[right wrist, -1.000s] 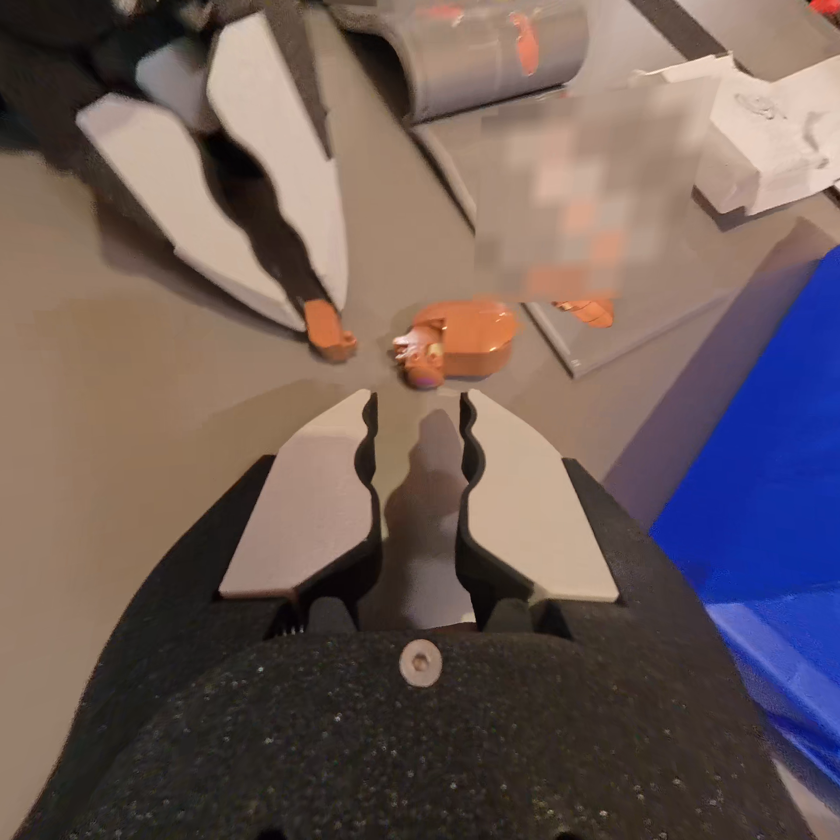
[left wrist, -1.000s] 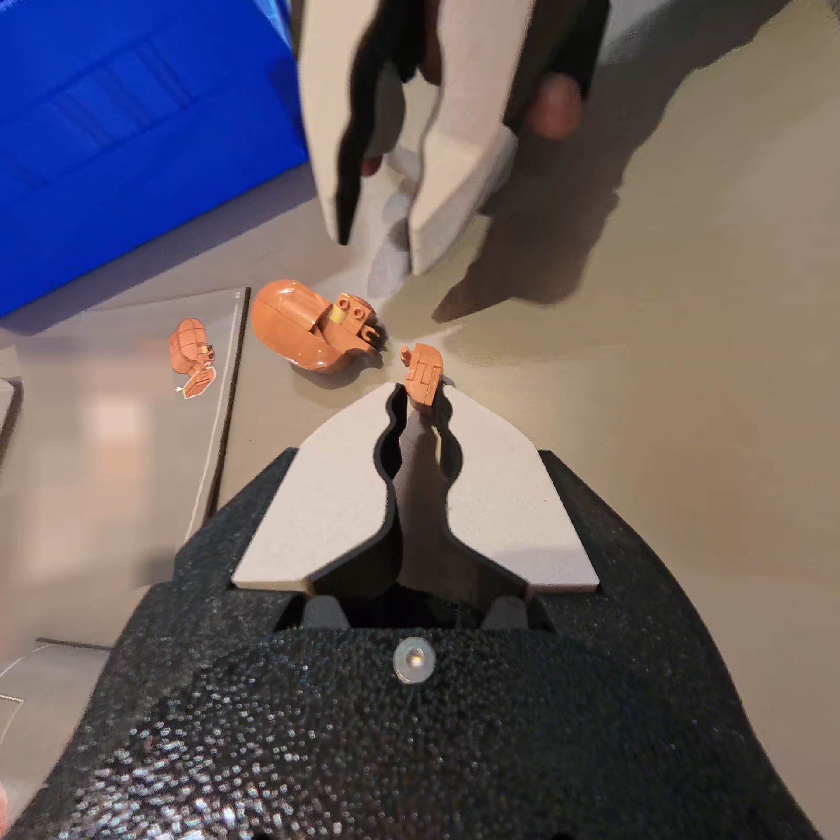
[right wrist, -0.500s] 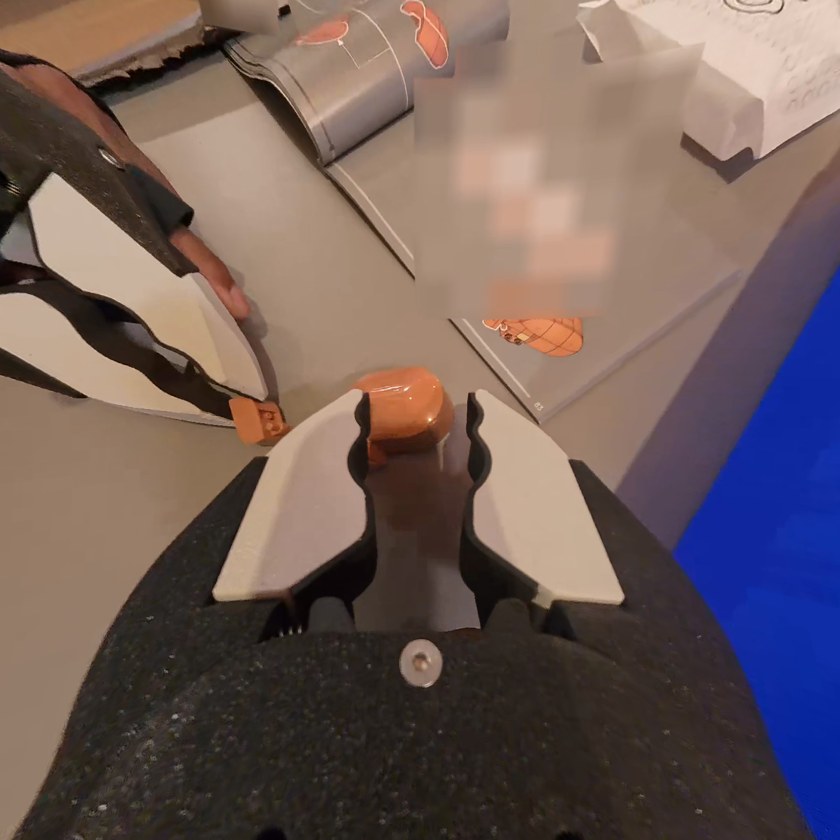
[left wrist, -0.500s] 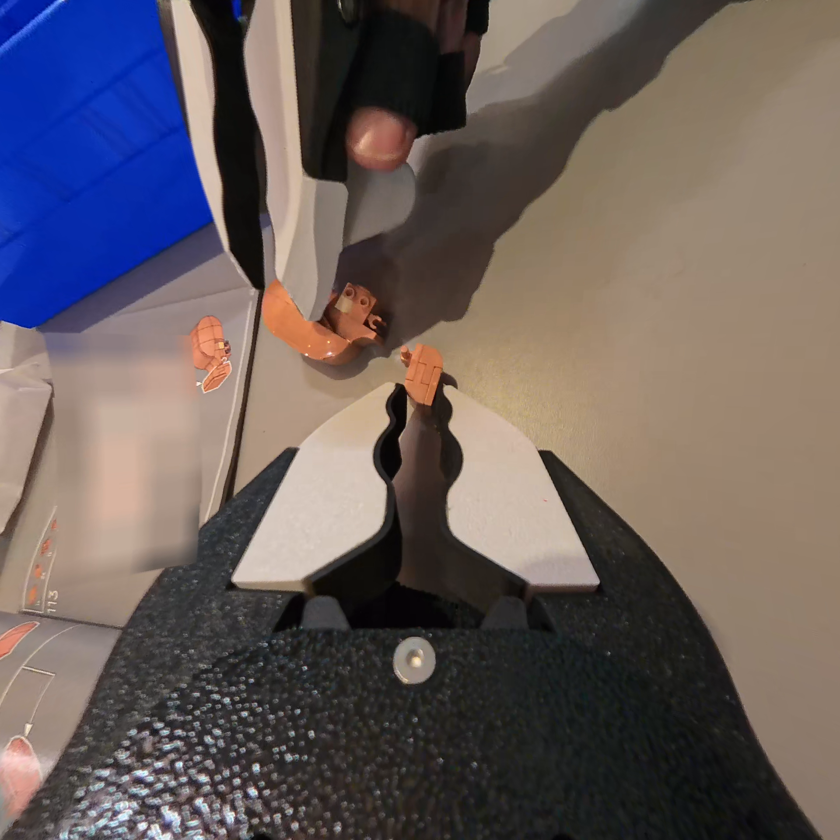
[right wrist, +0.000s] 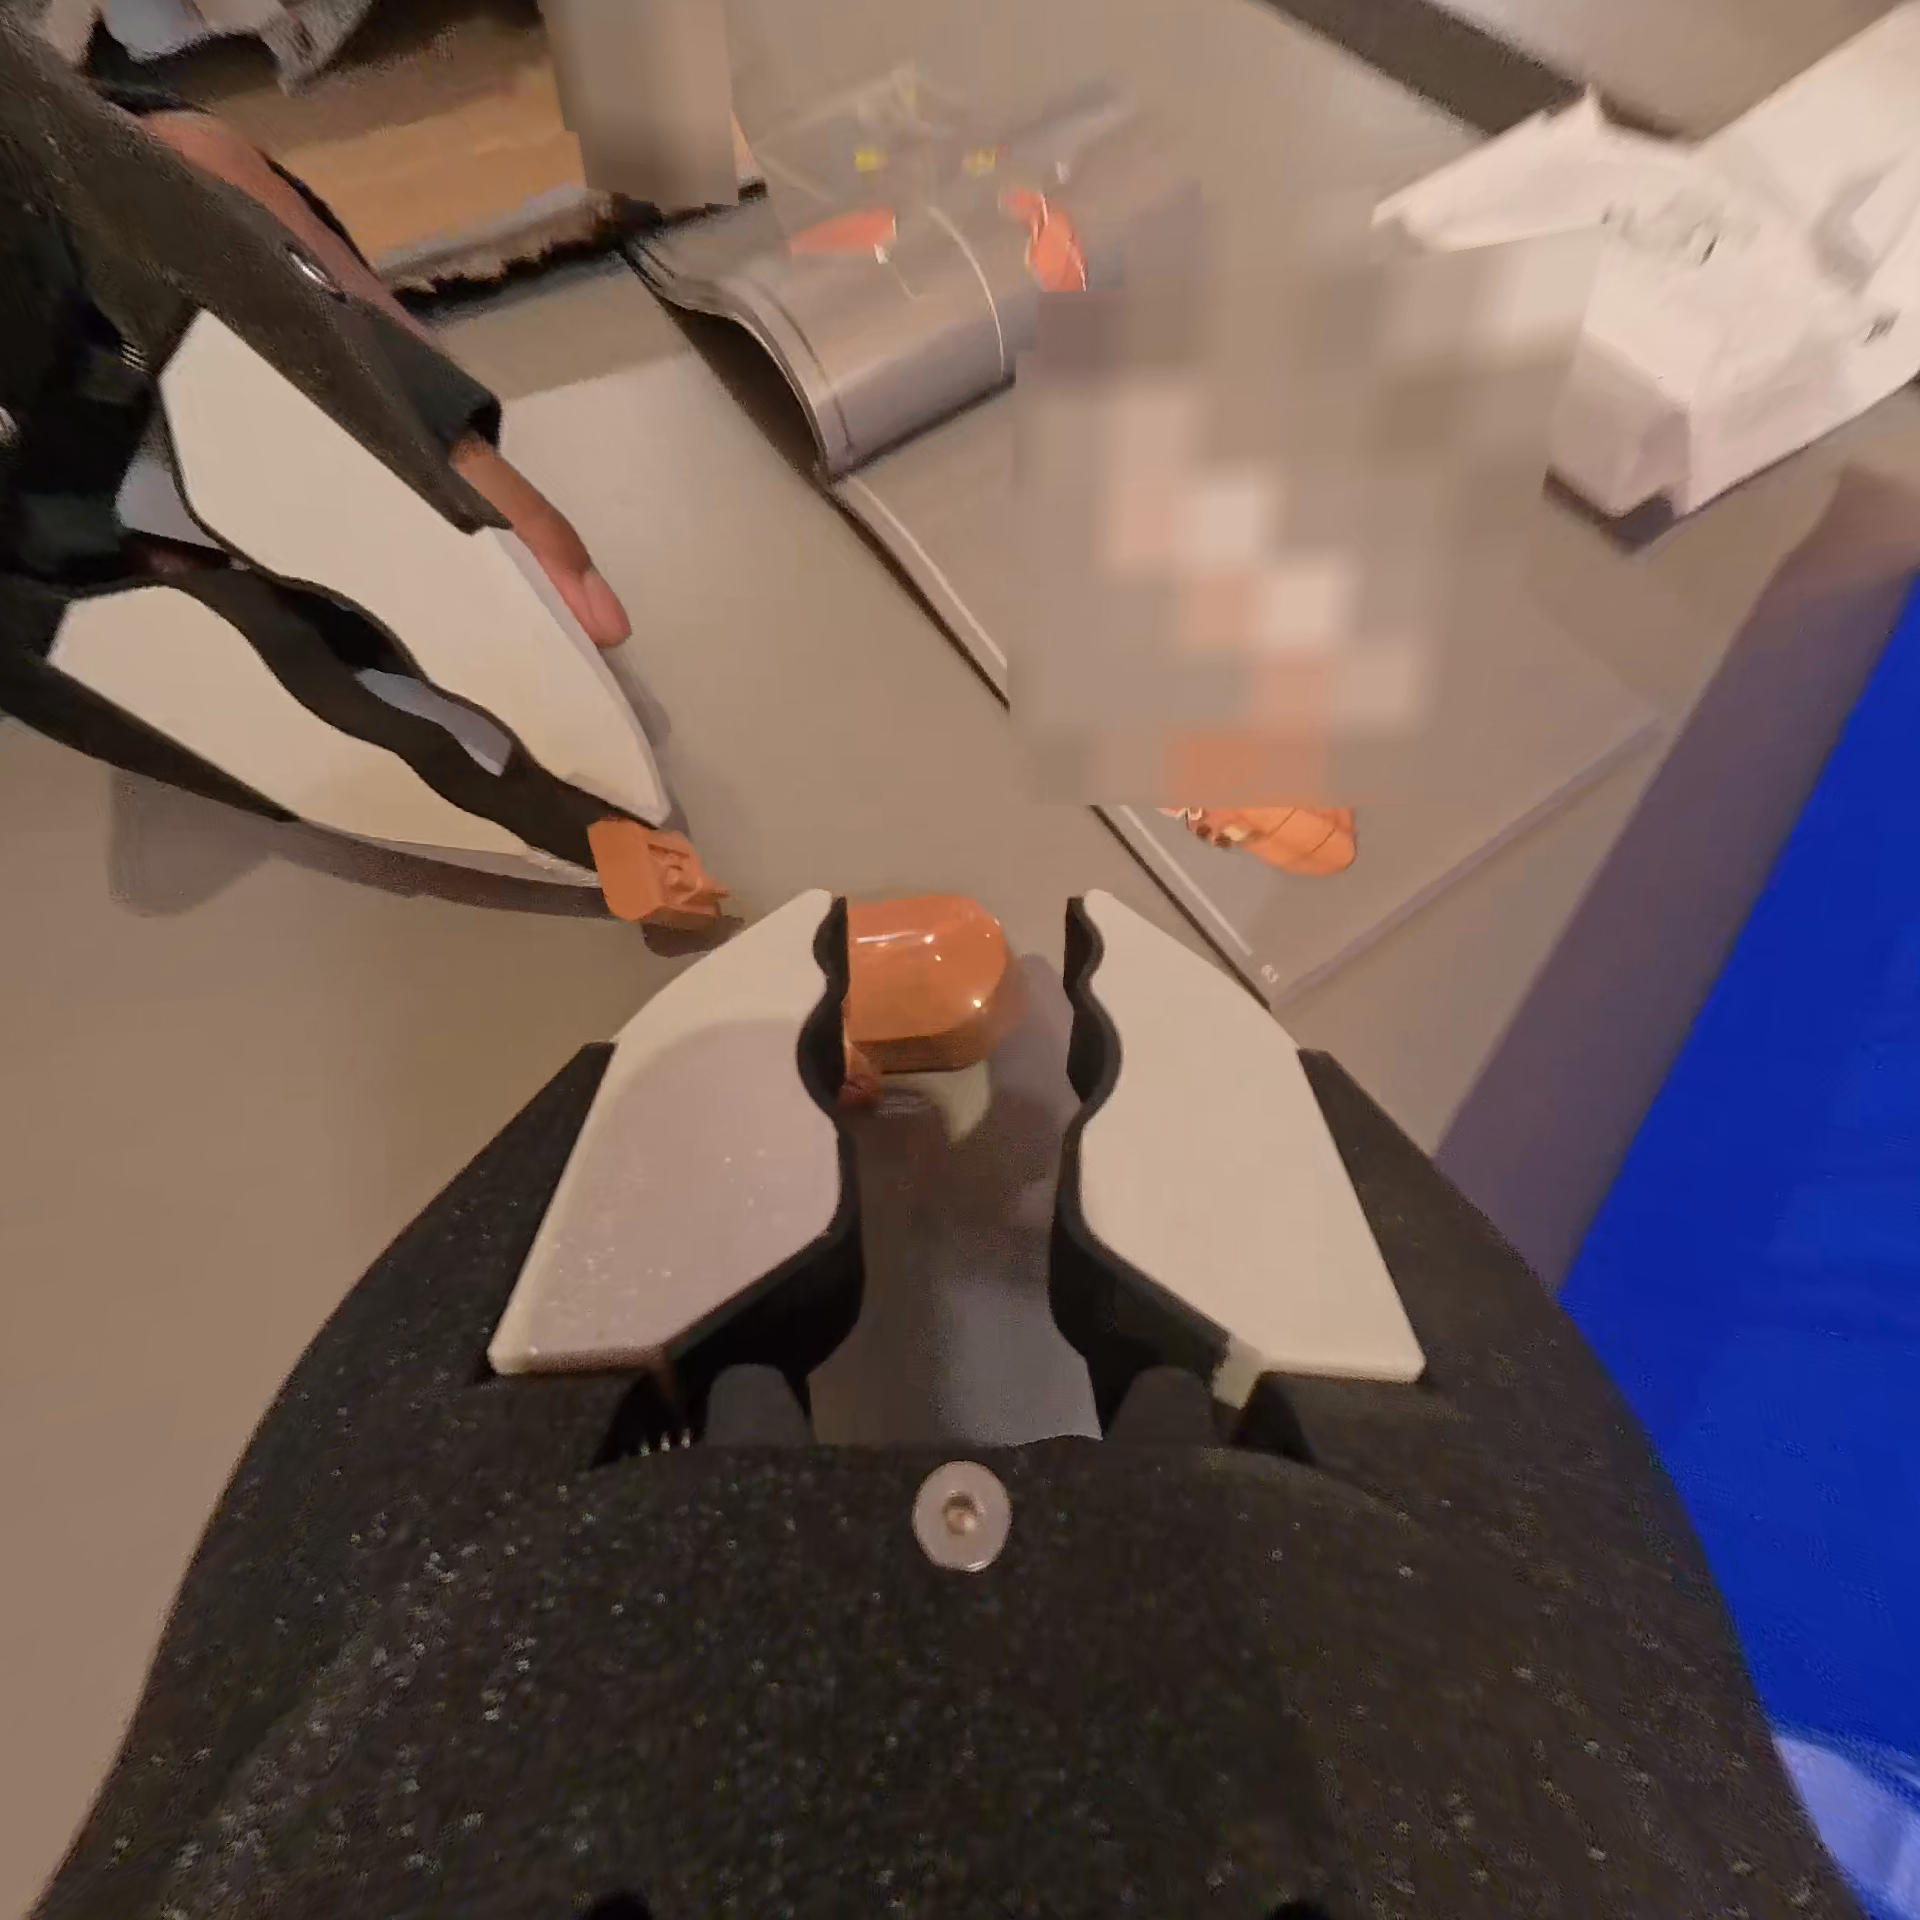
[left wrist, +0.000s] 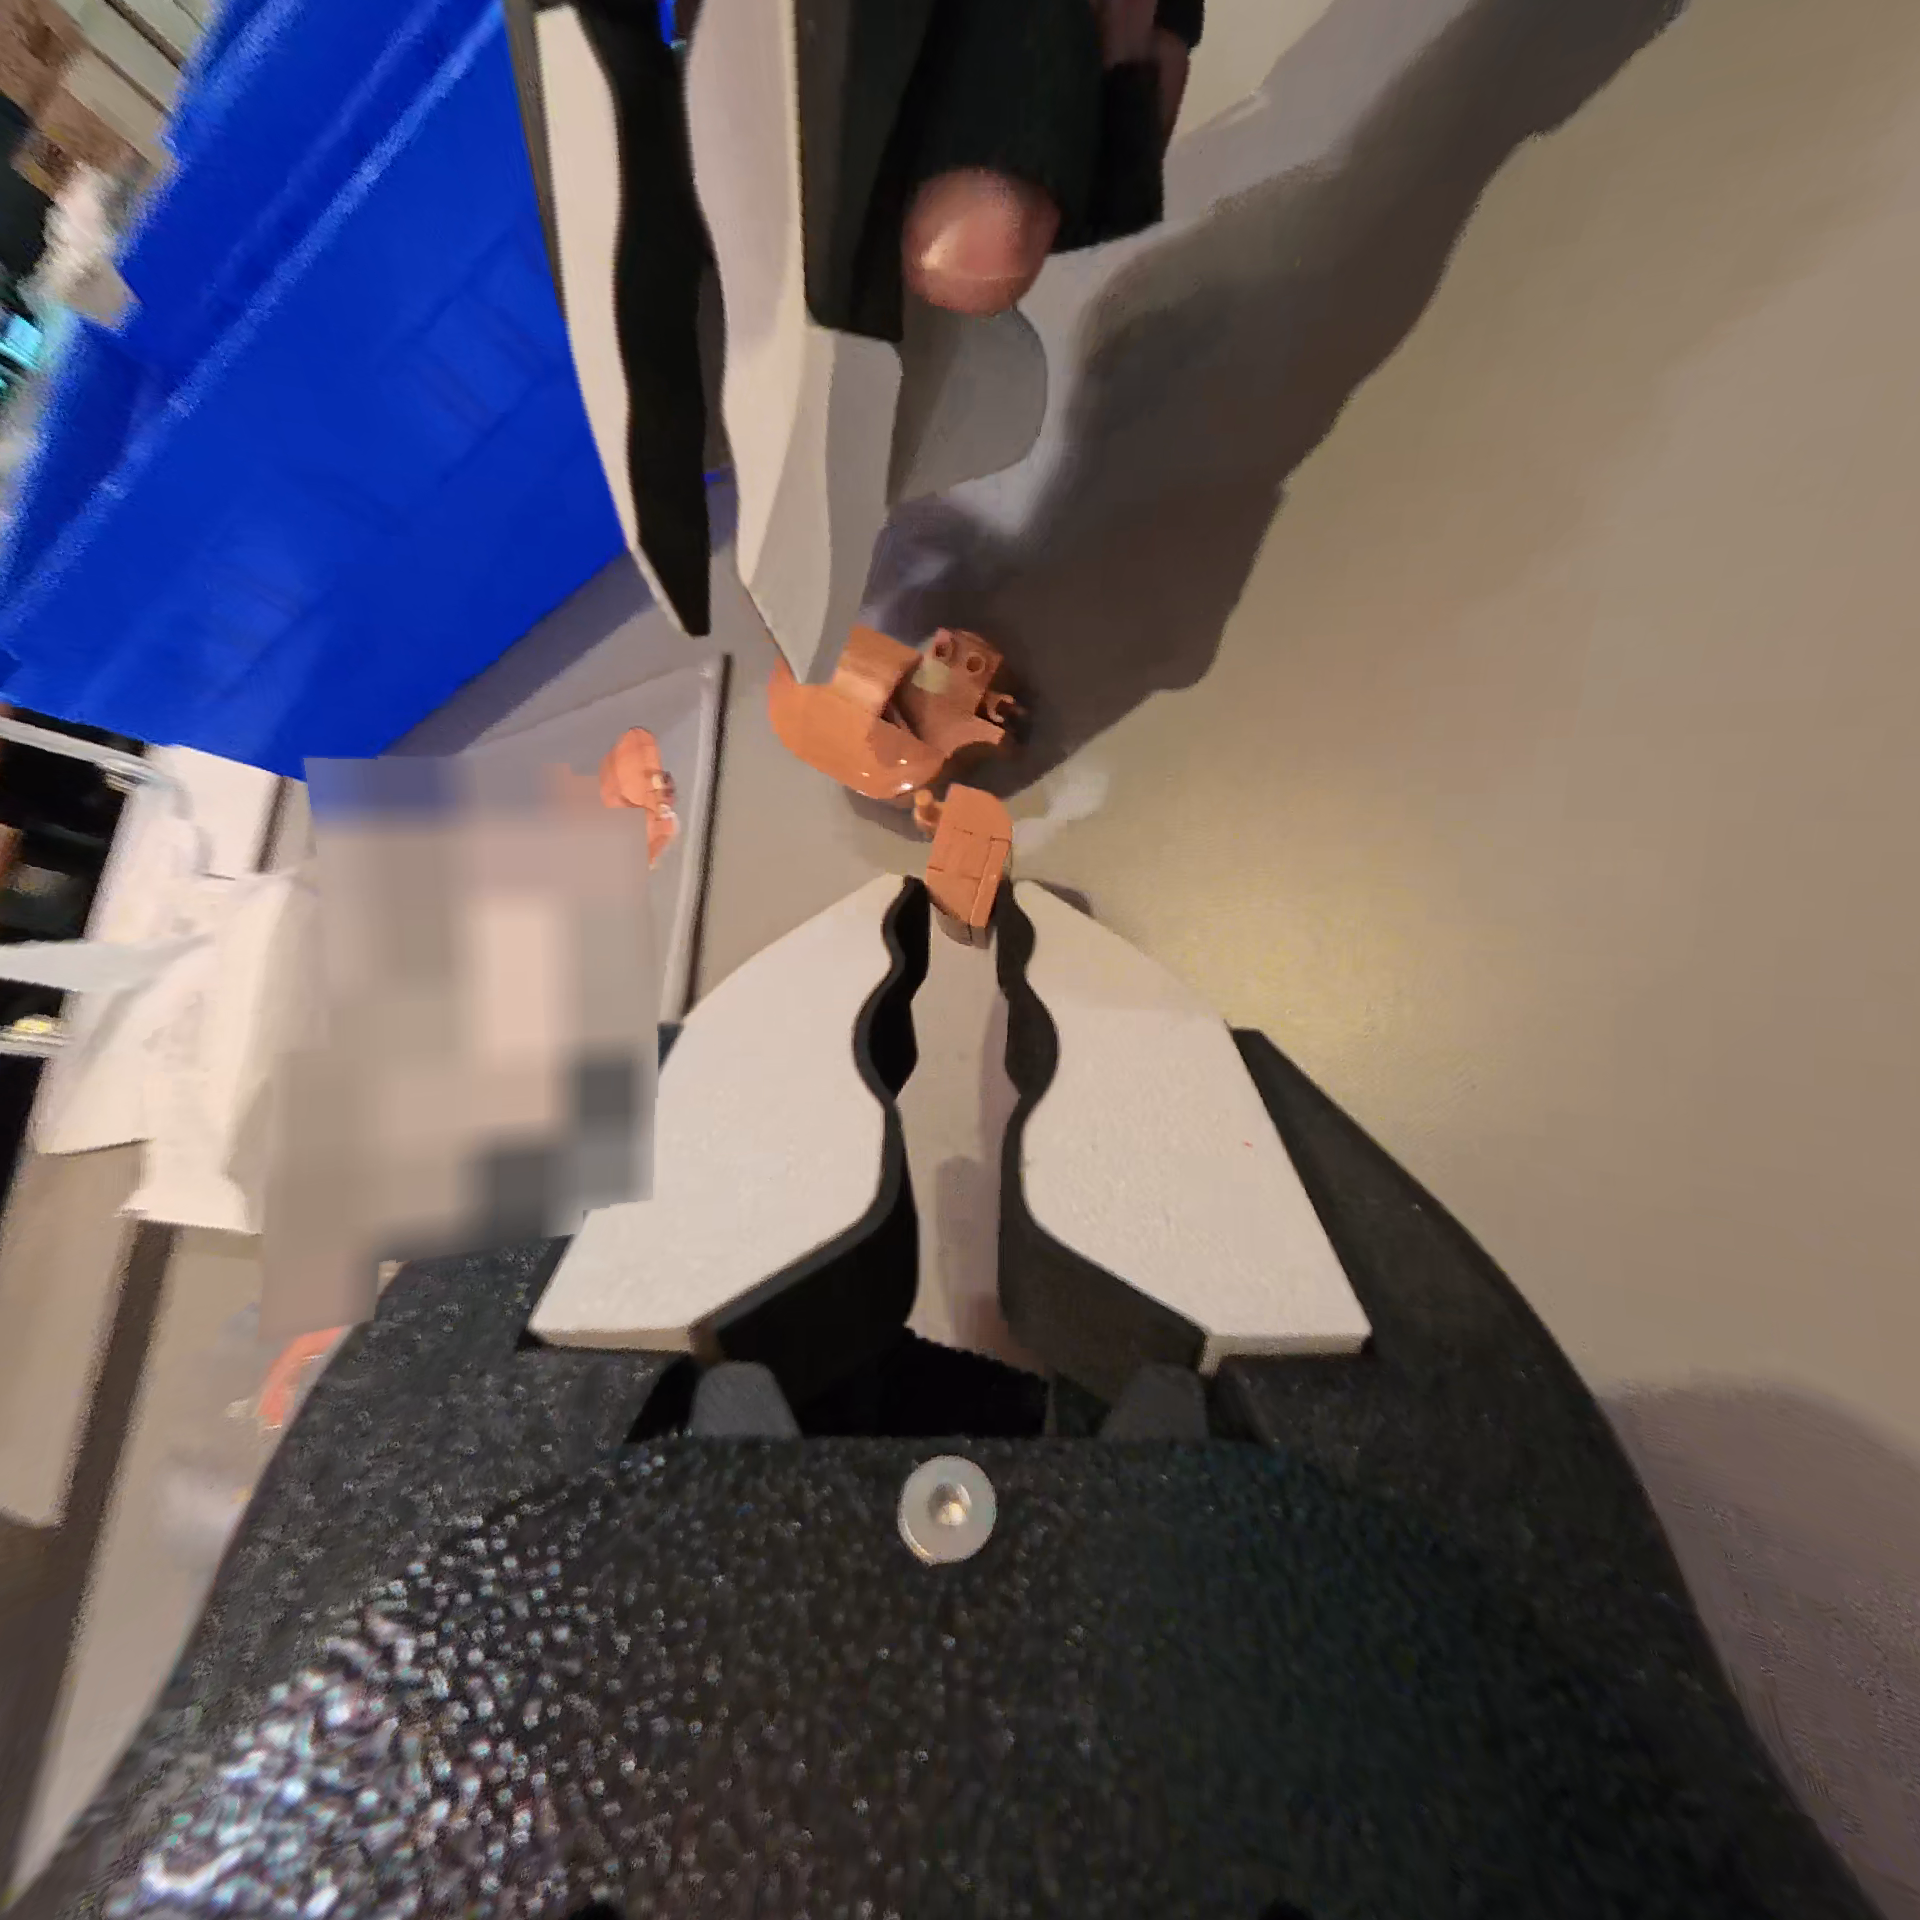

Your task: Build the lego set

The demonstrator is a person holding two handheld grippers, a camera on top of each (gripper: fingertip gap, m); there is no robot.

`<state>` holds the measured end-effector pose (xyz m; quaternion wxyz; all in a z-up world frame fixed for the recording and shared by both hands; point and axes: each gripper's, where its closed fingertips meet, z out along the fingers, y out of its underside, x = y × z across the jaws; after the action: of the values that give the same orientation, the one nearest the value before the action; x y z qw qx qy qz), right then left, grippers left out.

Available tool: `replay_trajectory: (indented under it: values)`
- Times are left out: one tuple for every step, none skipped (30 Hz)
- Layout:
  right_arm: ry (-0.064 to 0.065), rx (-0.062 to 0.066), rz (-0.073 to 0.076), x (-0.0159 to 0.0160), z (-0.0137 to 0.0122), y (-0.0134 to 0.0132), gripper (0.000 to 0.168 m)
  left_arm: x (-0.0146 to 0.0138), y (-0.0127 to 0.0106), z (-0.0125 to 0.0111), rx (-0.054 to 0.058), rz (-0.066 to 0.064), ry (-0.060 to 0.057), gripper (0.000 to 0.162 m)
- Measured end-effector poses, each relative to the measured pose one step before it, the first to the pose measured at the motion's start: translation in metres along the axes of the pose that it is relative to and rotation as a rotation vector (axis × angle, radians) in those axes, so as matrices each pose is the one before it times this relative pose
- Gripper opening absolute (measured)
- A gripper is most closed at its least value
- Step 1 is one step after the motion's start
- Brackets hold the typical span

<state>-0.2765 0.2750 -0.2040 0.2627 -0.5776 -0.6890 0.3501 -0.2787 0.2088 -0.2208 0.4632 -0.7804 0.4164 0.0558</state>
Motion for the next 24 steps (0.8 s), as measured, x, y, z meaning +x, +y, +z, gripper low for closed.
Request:
replay_trajectory:
  values:
    - [-0.0060,0.0107,-0.0150,-0.00371,-0.00279,-0.00400,0.038,-0.00256,-0.00097,-0.00265,0.0017,0.0483,-0.0290,0.013]
    - [-0.0203,0.0000,-0.0128,-0.00551,-0.00144,-0.00264,0.038,-0.00248,-0.00150,-0.00220,0.0055,0.0506,-0.0318,0.013]
    - [-0.0358,0.0065,-0.0177,-0.00791,-0.00035,-0.00318,0.039,-0.00167,-0.00225,-0.00169,0.0098,0.0509,-0.0282,0.013]
    - [-0.0550,0.0140,-0.0169,-0.01097,0.00033,-0.00351,0.038,-0.00159,-0.00365,-0.00162,0.0157,0.0486,-0.0293,0.013]
    - [-0.0694,0.0063,-0.0016,-0.01249,0.00120,-0.00230,0.039,-0.00112,-0.00480,-0.00158,0.0191,0.0427,-0.0243,0.013]
    - [-0.0663,0.0051,0.0050,-0.01159,0.00158,-0.00168,0.039,-0.00088,-0.00534,-0.00162,0.0212,0.0389,-0.0217,0.013]
    - [-0.0462,0.0070,0.0036,-0.00838,0.00162,-0.00143,0.040,-0.00059,-0.00502,-0.00150,0.0201,0.0383,-0.0184,0.013]
    - [-0.0252,0.0008,0.0038,-0.00467,0.00136,-0.00005,0.040,-0.00101,-0.00415,-0.00148,0.0152,0.0337,-0.0189,0.013]
    - [-0.0172,-0.0073,0.0043,-0.00300,0.00119,0.00123,0.040,-0.00168,-0.00359,-0.00161,0.0117,0.0274,-0.0207,0.013]
    - [-0.0141,-0.0057,0.0022,-0.00212,0.00086,0.00126,0.039,-0.00155,-0.00368,-0.00182,0.0156,0.0227,-0.0169,0.013]
    - [-0.0149,0.0025,0.0003,-0.00221,0.00050,0.00038,0.036,-0.00180,-0.00395,-0.00199,0.0198,0.0180,-0.0158,0.013]
    - [-0.0193,0.0063,0.0035,-0.00279,-0.00003,-0.00014,0.032,-0.00108,-0.00281,-0.00161,0.0145,0.0134,-0.0088,0.013]
    - [-0.0207,0.0102,0.0049,-0.00303,-0.00054,-0.00115,0.024,-0.00119,-0.00027,-0.00066,0.0010,0.0084,-0.0089,0.013]
    - [-0.0001,0.0144,-0.0019,-0.00044,-0.00065,-0.00163,0.023,-0.00160,0.00014,-0.00048,0.0040,0.0000,-0.0125,0.013]
    - [0.0050,0.0105,-0.0105,-0.00004,-0.00057,-0.00100,0.022,-0.00071,-0.00034,-0.00039,0.0105,-0.0157,-0.0044,0.013]
    - [0.0131,0.0075,-0.0162,0.00105,-0.00061,-0.00041,0.022,-0.00040,0.00040,-0.00021,0.0079,-0.0339,0.0021,0.013]
    - [0.0227,0.0110,-0.0257,0.00215,-0.00101,-0.00039,0.022,-0.00062,0.00083,-0.00096,0.0072,-0.0431,0.0046,0.016]
    - [0.0216,0.0198,-0.0290,0.00207,-0.00159,-0.00118,0.022,-0.00098,0.00038,-0.00172,0.0134,-0.0529,0.0079,0.020]
    - [0.0081,0.0318,-0.0267,0.00007,-0.00218,-0.00245,0.022,0.00009,0.00047,-0.00230,0.0176,-0.0803,0.0241,0.021]
    - [0.0095,0.0402,-0.0232,0.00027,-0.00238,-0.00369,0.022,0.00055,-0.00019,-0.00245,0.0256,-0.1214,0.0379,0.024]
    - [0.0145,0.0425,-0.0288,0.00065,-0.00241,-0.00405,0.022,-0.00117,-0.00303,-0.00233,0.0446,-0.1412,0.0312,0.027]
    - [0.0082,0.0389,-0.0341,-0.00055,-0.00208,-0.00391,0.022,-0.00081,-0.00453,-0.00214,0.0492,-0.1302,0.0331,0.028]
    - [0.0081,0.0338,-0.0310,-0.00061,-0.00182,-0.00348,0.022,-0.00056,-0.00446,-0.00155,0.0433,-0.1037,0.0316,0.028]
    - [-0.0007,0.0252,-0.0235,-0.00155,-0.00115,-0.00289,0.022,-0.00156,-0.00381,-0.00078,0.0339,-0.0763,0.0171,0.028]
